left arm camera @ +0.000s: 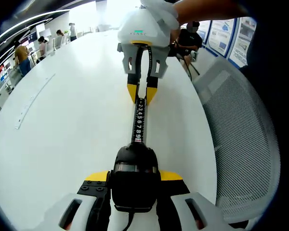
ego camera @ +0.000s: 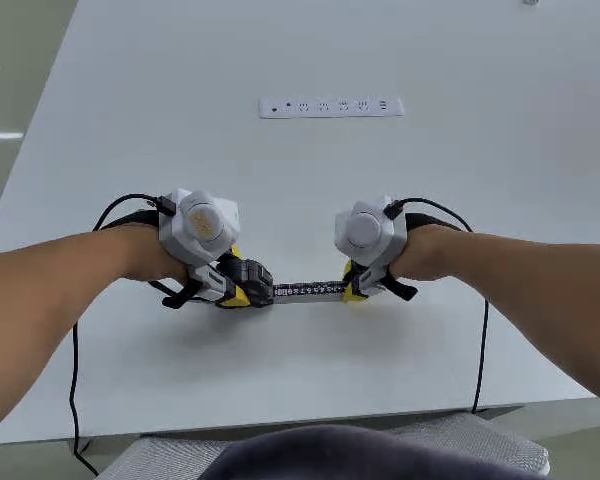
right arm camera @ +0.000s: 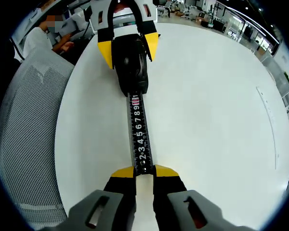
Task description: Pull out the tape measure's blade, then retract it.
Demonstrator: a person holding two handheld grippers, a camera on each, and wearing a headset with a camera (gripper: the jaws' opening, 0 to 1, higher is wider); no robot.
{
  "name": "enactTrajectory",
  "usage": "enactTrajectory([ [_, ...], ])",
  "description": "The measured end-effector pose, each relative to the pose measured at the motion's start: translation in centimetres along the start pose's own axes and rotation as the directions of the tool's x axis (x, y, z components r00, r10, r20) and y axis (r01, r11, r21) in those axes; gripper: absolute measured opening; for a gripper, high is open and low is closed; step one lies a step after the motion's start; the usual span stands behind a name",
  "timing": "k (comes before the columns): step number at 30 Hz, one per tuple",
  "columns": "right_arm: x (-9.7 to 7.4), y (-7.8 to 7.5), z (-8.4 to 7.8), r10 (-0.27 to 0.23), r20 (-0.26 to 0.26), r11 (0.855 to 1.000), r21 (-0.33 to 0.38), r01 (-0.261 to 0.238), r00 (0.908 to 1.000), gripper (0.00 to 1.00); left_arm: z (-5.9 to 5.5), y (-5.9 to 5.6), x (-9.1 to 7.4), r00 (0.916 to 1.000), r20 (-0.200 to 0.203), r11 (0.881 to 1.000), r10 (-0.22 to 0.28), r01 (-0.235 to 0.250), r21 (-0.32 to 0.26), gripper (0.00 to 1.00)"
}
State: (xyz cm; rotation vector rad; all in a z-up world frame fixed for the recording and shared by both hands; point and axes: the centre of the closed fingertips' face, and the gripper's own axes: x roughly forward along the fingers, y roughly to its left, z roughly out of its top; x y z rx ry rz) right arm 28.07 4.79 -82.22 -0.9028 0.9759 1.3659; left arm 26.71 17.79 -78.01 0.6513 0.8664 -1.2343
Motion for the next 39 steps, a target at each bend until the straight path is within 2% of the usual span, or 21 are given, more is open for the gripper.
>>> enactTrajectory([
  [39, -1.0, -0.1, -2.5, -0.009, -0.015, 1.000, 0.018, 0.009, 0.9998, 0.11, 0.0, -0.1, -0.2, 1.0000, 0.007, 1.000, 0.002, -0.002, -0.005, 0.33],
])
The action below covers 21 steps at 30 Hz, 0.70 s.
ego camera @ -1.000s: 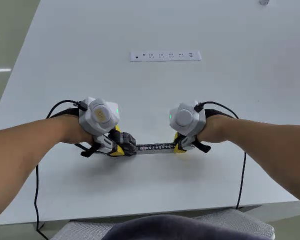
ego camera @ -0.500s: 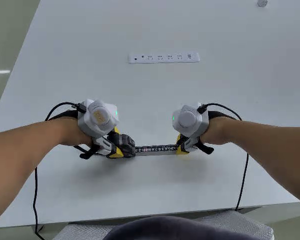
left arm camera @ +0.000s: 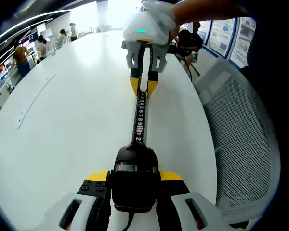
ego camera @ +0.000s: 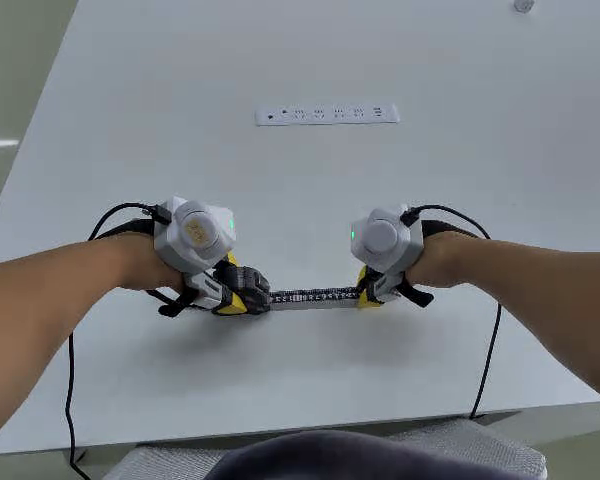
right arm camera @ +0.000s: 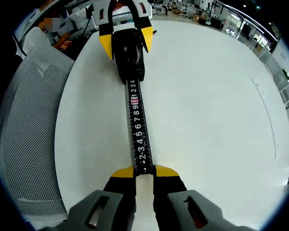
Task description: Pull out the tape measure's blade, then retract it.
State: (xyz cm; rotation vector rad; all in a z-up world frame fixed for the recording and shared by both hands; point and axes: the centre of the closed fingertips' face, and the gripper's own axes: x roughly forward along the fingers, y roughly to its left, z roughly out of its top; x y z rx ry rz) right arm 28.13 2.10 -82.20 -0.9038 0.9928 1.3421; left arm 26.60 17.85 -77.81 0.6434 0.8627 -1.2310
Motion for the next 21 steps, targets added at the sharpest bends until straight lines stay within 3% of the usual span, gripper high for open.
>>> enactTrajectory([
  [21, -0.29, -0.14, -0.77, 0.002, -0.004, 1.000, 0.005, -0.002, 1.0000, 0.11, -0.05, 0.07, 0.08, 1.0000, 0.003, 1.000, 0.002, -0.002, -0.002, 0.33],
])
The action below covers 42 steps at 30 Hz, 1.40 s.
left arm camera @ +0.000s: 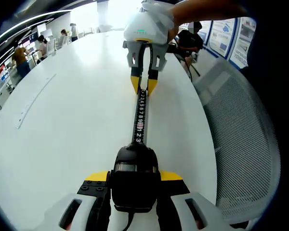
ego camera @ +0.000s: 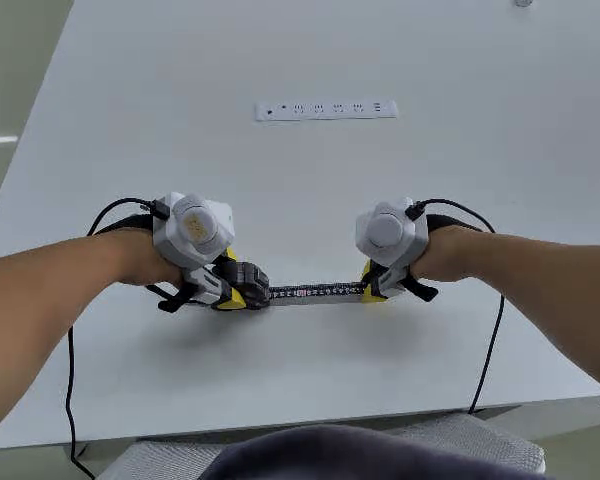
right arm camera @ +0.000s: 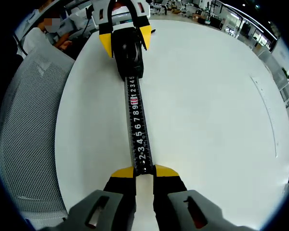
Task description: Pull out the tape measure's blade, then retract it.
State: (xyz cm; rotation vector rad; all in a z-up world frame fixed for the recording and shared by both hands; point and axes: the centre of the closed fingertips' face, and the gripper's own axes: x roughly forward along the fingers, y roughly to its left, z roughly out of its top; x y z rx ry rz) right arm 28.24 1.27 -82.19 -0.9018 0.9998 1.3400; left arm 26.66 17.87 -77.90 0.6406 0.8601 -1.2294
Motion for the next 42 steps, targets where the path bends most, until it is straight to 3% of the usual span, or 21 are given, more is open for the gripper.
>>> enactTrajectory([
  [42, -0.7, -0.4, -2.1, -0.011, -0.012, 1.000, 0.020, 0.011, 0.9999, 0.12, -0.1, 0.1, 0.0, 1.0000, 0.002, 1.000, 0.001, -0.001, -0.010, 0.33],
])
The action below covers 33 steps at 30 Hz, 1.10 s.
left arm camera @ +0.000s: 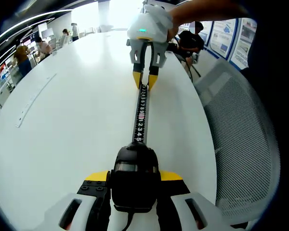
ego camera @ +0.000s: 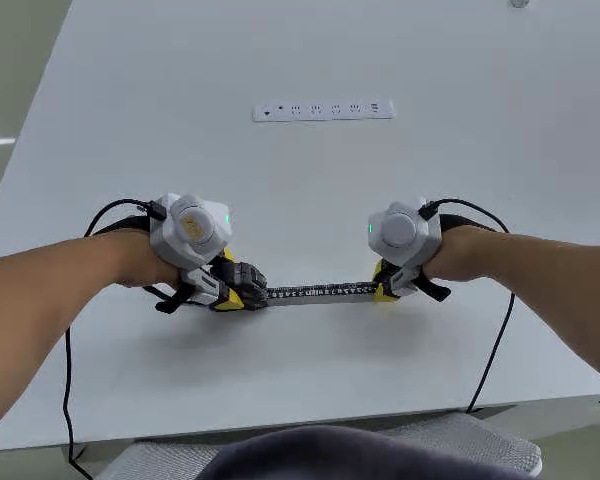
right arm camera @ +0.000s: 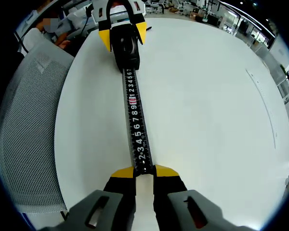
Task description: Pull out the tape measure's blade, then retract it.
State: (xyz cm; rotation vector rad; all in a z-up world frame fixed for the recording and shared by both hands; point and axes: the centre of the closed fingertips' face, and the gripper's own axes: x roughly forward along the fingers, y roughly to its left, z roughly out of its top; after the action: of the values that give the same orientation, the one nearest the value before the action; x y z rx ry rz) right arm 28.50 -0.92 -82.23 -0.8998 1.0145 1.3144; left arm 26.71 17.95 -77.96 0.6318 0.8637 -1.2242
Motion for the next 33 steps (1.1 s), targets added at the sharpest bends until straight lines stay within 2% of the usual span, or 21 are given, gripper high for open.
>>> enactTrajectory([
  [33, -0.5, -0.2, -1.5, -0.002, -0.007, 1.000, 0.016, 0.002, 1.0000, 0.12, 0.1, -0.2, 0.0, 1.0000, 0.003, 1.000, 0.001, -0.001, -0.006, 0.33],
])
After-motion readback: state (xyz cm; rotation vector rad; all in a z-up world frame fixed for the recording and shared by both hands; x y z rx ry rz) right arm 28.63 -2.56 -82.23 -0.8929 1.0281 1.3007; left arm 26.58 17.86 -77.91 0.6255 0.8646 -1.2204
